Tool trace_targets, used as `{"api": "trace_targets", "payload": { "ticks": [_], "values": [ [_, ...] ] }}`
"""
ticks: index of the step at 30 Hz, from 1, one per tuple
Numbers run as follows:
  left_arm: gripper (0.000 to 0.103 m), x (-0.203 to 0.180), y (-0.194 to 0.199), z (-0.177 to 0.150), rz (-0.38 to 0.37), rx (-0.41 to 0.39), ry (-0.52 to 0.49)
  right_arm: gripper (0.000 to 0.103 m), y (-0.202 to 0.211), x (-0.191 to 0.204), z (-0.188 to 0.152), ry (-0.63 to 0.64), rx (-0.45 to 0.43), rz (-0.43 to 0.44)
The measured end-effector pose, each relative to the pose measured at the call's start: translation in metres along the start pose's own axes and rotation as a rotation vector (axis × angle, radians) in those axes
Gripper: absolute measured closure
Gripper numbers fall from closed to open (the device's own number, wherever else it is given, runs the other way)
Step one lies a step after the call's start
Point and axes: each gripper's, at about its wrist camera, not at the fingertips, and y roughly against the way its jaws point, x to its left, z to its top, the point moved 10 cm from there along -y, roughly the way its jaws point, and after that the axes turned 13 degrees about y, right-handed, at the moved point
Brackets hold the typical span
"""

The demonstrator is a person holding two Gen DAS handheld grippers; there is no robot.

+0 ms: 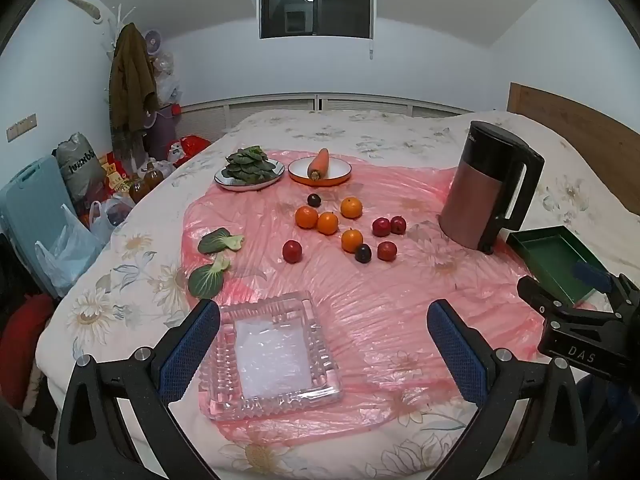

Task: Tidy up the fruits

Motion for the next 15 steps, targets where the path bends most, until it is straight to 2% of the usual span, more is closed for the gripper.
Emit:
{"api": "trace_targets", "payload": {
  "ticks": [15],
  "values": [
    [0.001,0.0005,-0.0005,-0.0012,-0.004,0.015,0.006,0.000,0.0007,-0.0011,0.0006,-0.001,0.003,-0.003]
  ]
}}
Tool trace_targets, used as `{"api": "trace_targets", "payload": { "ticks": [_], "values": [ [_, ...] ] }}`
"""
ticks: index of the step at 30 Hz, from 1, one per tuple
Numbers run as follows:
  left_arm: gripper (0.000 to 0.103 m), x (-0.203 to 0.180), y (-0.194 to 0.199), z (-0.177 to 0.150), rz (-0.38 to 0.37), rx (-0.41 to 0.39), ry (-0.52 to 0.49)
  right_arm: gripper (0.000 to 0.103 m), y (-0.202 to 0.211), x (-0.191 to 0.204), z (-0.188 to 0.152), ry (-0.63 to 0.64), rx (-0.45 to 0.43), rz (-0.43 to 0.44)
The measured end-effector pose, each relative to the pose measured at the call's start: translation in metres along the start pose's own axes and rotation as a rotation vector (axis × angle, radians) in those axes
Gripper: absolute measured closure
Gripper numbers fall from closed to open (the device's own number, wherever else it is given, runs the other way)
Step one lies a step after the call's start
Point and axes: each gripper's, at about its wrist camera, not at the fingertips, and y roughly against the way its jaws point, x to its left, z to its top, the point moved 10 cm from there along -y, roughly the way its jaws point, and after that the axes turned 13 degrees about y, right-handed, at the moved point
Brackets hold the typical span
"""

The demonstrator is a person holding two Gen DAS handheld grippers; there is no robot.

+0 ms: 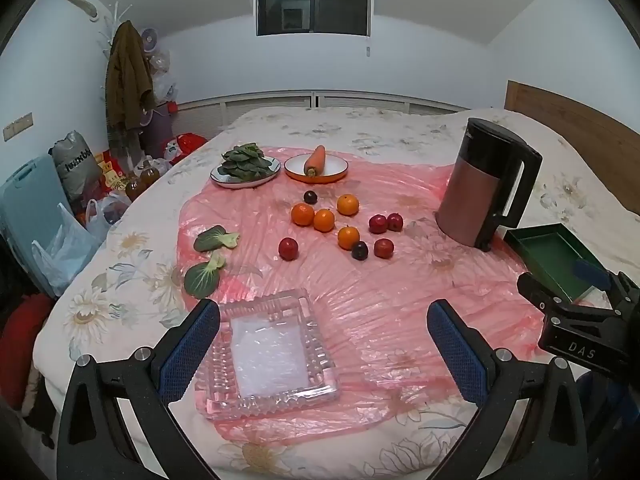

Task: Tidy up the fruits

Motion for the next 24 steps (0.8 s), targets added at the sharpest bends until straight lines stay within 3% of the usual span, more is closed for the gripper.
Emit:
{"api": "trace_targets", "payload": {
  "ticks": [24],
  "values": [
    [0.001,-0.001,-0.010,-0.013,-0.002,0.013,0.000,0.000,-0.003,0.001,-0.002,0.002,0.004,0.000]
  ]
}}
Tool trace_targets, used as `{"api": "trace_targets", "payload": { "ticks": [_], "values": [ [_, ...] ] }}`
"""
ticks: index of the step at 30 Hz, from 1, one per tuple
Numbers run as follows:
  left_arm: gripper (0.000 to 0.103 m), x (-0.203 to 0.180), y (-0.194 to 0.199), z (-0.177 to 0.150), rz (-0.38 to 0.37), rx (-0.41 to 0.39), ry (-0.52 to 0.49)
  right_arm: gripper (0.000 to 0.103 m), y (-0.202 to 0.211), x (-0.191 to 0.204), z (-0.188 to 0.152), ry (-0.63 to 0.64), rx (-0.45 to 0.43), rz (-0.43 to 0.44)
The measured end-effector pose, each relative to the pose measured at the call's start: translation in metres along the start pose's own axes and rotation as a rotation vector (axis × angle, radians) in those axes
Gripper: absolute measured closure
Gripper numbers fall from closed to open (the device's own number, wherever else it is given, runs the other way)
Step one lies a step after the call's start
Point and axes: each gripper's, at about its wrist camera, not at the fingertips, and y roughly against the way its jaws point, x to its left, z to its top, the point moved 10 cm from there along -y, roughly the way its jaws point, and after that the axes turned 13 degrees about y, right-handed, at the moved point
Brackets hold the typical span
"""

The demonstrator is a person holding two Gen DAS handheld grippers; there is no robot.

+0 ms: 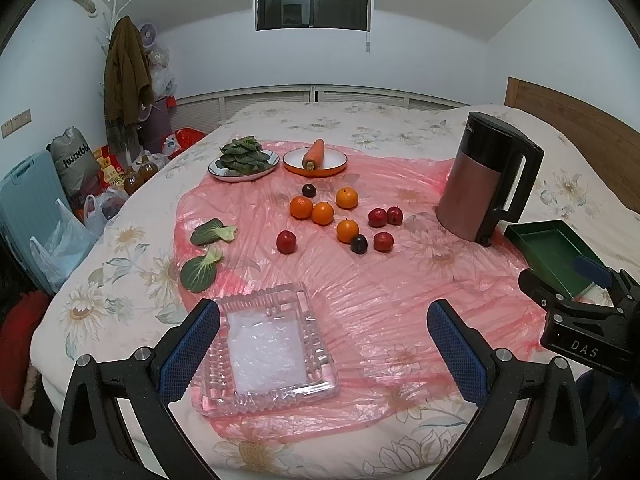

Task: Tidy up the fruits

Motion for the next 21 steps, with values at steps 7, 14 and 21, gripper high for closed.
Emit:
{"api": "trace_targets", "payload": {
  "ticks": [7,14,21],
  "values": [
    [0.001,0.0015,-0.0009,-0.0002,0.002,0.008,0.009,0.000,0.0004,-0.0008,0.0004,-0.001,0.001,0.000],
    [0.001,0.0028,-0.0009,0.0000,-0.003,0.009,0.020,0.000,-0.0021,0.0020,-0.0022,-0.003,0.003,-0.003],
    [0.001,0.0038,-0.0007,-0.0001,0.001,0.008,0.022,0.000,-0.0026,0.0032,-0.0027,-0.002,0.003,-0.004]
  ]
}}
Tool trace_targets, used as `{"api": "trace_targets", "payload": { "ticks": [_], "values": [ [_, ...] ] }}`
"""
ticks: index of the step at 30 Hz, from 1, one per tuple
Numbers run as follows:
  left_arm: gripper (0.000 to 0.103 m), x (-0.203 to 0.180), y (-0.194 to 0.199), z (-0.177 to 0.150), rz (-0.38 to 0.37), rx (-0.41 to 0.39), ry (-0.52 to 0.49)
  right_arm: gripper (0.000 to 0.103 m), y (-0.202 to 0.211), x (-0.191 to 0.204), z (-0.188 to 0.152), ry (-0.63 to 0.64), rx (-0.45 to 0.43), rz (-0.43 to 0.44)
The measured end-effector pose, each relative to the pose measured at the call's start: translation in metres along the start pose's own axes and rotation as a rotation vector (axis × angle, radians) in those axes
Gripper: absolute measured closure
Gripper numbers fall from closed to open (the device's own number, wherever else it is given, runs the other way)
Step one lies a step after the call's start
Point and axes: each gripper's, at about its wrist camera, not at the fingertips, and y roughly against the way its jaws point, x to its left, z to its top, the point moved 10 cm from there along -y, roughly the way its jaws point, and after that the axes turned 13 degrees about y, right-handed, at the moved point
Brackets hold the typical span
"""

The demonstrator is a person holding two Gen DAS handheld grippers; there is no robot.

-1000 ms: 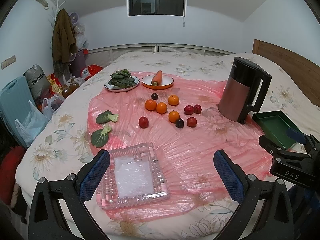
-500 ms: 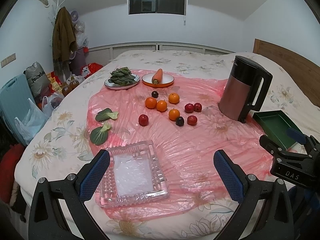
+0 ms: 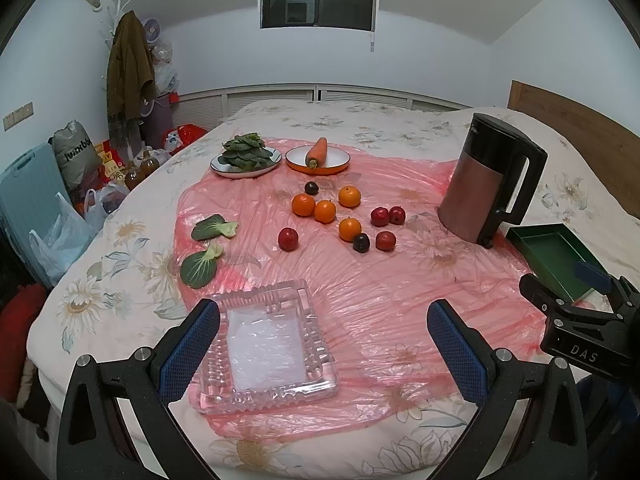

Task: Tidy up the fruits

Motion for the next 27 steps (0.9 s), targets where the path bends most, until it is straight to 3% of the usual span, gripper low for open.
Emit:
{"api": "trace_targets", "payload": {
  "ticks": [27],
  "values": [
    [0.001,-0.0026,-0.0045,-0.0045,0.002,0.007,-0.003,0.000,-0.0017,0.0023,-0.0047,0.000,0.003,0.002]
  ]
}}
